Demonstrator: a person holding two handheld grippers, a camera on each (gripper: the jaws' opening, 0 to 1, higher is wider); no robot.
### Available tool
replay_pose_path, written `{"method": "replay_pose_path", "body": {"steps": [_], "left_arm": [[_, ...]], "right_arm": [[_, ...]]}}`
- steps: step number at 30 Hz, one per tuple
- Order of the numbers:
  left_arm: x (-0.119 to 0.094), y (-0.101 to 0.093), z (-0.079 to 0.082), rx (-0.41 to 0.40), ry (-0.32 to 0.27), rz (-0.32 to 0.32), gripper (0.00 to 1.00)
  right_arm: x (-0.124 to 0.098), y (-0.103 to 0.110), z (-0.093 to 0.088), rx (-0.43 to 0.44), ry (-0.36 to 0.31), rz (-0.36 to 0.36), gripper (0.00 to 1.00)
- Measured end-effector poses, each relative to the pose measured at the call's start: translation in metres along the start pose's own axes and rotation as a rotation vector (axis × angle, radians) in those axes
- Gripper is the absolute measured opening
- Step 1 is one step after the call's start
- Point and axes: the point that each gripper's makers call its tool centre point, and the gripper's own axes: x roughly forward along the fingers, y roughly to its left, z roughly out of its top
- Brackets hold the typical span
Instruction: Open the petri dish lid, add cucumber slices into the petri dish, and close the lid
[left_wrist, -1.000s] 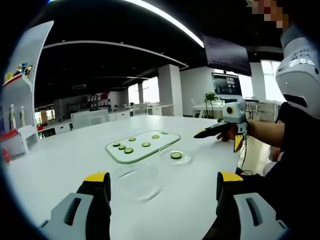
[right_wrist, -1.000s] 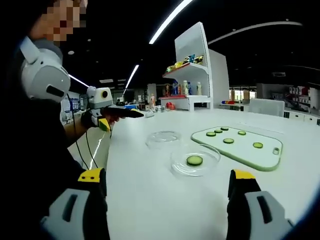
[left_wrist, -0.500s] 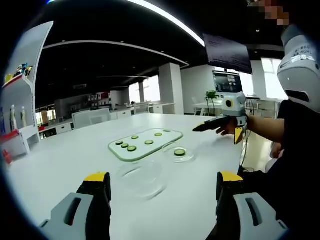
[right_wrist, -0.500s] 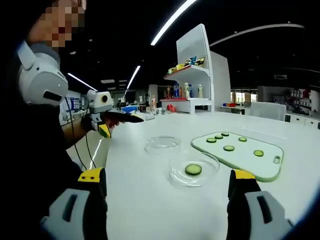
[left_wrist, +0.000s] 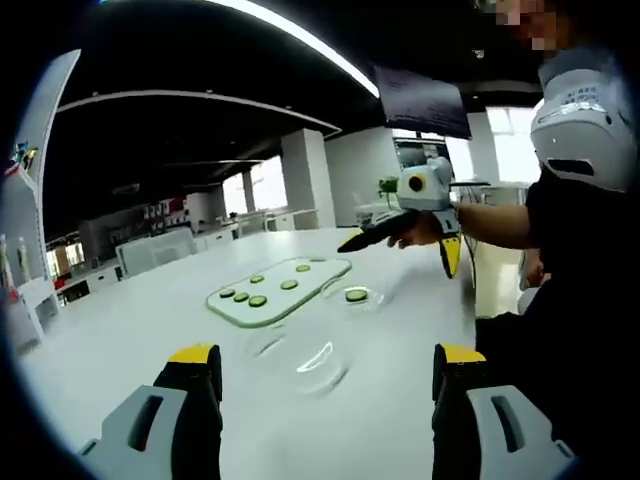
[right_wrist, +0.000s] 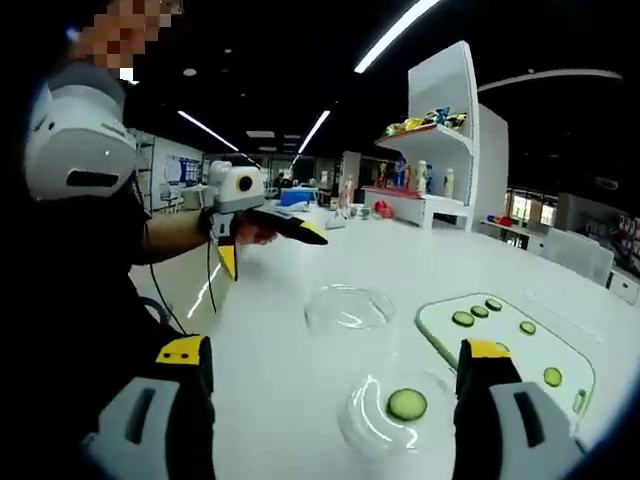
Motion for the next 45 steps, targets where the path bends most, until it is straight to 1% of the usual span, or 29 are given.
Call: {"method": "replay_pose_path", "body": {"steps": [2,4,5,6,7,8,9,11,12,13,15,17,18,19,21,24,28,31,33,36,39,41,45], "left_arm": [[0.003,0.004,-0.007,0.014,0.022,-0.018,0.86],[0.005,0.010,-0.014,0.023,0.031,-0.037,0.86],[0.005,0.013,-0.015,0.013,0.020,-0.054,0.85],[0.006,0.015,-0.013,-0.022,-0.008,-0.073,0.84],[0.007,0.020,-0.012,-0.062,-0.026,-0.078,0.82],[0.007,0.021,-0.012,-0.070,-0.028,-0.081,0.80],[0.009,0.025,-0.013,-0.056,-0.027,-0.094,0.80],[0.014,0.024,-0.013,-0.040,-0.039,-0.136,0.80],[0.017,0.024,-0.013,-0.064,-0.043,-0.163,0.80],[0.021,0.026,-0.013,-0.081,-0.048,-0.177,0.80],[0.028,0.032,-0.014,-0.081,-0.048,-0.181,0.80],[0.034,0.035,-0.019,-0.072,-0.032,-0.189,0.79],[0.036,0.036,-0.022,-0.075,-0.025,-0.206,0.78],[0.037,0.036,-0.023,-0.103,-0.026,-0.223,0.79],[0.041,0.039,-0.026,-0.102,-0.020,-0.220,0.79],[0.044,0.038,-0.032,-0.078,0.007,-0.231,0.78],[0.047,0.036,-0.033,-0.077,0.013,-0.257,0.78],[0.048,0.036,-0.035,-0.072,0.017,-0.268,0.76],[0.048,0.035,-0.035,-0.074,0.012,-0.276,0.73],[0.048,0.034,-0.034,-0.076,0.004,-0.291,0.70],[0.051,0.034,-0.040,-0.072,0.030,-0.297,0.70],[0.053,0.034,-0.043,-0.063,0.045,-0.297,0.71],[0.056,0.033,-0.044,-0.059,0.053,-0.300,0.70]], "right_arm": [[0.010,-0.001,0.000,-0.034,0.021,0.008,0.96],[0.018,0.000,0.001,-0.051,0.030,0.026,0.95],[0.022,0.003,0.000,-0.045,0.046,0.049,0.91],[0.025,0.006,-0.006,-0.028,0.090,0.073,0.87],[0.029,0.005,-0.009,-0.026,0.113,0.083,0.82],[0.034,0.003,-0.007,-0.032,0.107,0.082,0.79],[0.040,0.003,-0.008,-0.039,0.115,0.096,0.79],[0.051,0.001,-0.007,-0.035,0.116,0.119,0.79],[0.057,0.002,-0.008,-0.024,0.123,0.136,0.80],[0.062,0.003,-0.009,-0.014,0.134,0.152,0.80],[0.071,0.001,-0.013,-0.011,0.150,0.165,0.81],[0.078,0.000,-0.019,-0.013,0.174,0.175,0.80],[0.081,0.000,-0.022,0.002,0.187,0.189,0.79],[0.083,0.000,-0.023,0.019,0.186,0.195,0.79],[0.087,-0.001,-0.022,0.053,0.177,0.203,0.79],[0.091,-0.004,-0.024,0.055,0.182,0.205,0.77],[0.095,-0.004,-0.030,0.055,0.209,0.220,0.76],[0.098,-0.005,-0.034,0.040,0.229,0.221,0.75],[0.099,-0.005,-0.036,0.038,0.236,0.224,0.74],[0.101,-0.006,-0.040,0.039,0.247,0.231,0.71],[0.103,-0.007,-0.043,0.041,0.260,0.229,0.70],[0.105,-0.009,-0.042,0.038,0.256,0.226,0.69],[0.106,-0.010,-0.040,0.037,0.250,0.219,0.67]]}}
